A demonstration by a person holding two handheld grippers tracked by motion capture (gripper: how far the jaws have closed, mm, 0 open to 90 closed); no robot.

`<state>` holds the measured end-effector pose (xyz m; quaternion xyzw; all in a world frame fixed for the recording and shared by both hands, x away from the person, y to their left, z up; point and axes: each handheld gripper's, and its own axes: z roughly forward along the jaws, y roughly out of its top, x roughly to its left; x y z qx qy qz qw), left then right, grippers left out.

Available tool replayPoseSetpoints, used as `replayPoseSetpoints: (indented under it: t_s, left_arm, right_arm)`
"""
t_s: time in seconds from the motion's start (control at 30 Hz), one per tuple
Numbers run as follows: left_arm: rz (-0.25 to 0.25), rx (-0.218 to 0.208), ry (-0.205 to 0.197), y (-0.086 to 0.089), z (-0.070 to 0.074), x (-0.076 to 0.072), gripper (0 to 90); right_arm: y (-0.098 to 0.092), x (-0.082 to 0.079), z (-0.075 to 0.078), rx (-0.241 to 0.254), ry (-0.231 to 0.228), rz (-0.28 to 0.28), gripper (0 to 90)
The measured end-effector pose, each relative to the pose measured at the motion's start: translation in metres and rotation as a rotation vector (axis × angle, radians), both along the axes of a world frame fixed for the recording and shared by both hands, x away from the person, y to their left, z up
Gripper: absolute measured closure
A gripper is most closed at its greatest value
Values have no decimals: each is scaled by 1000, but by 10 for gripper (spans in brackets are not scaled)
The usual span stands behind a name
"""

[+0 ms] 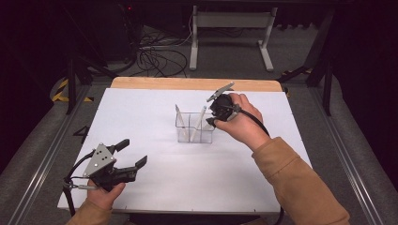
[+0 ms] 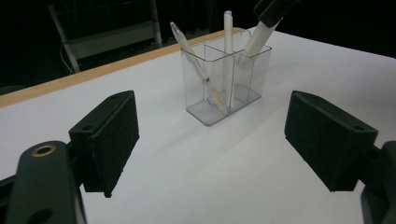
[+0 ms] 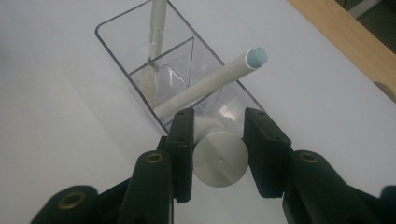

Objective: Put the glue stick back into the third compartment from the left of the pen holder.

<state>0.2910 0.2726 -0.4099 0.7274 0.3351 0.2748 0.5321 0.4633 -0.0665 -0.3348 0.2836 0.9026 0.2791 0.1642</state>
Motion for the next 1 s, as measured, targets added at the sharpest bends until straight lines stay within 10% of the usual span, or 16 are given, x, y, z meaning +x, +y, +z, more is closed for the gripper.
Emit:
replayPoseSetpoints:
  t_s: [0.3,1.0]
  left_arm:
    - [6,-3,1,1,0,0,185]
    - [25,-10,-7,5,-2,-4,175]
  right_arm:
    - [-6,-6,3,81,-73,3,315]
    - [-66,-64,10,332,-284,28,262]
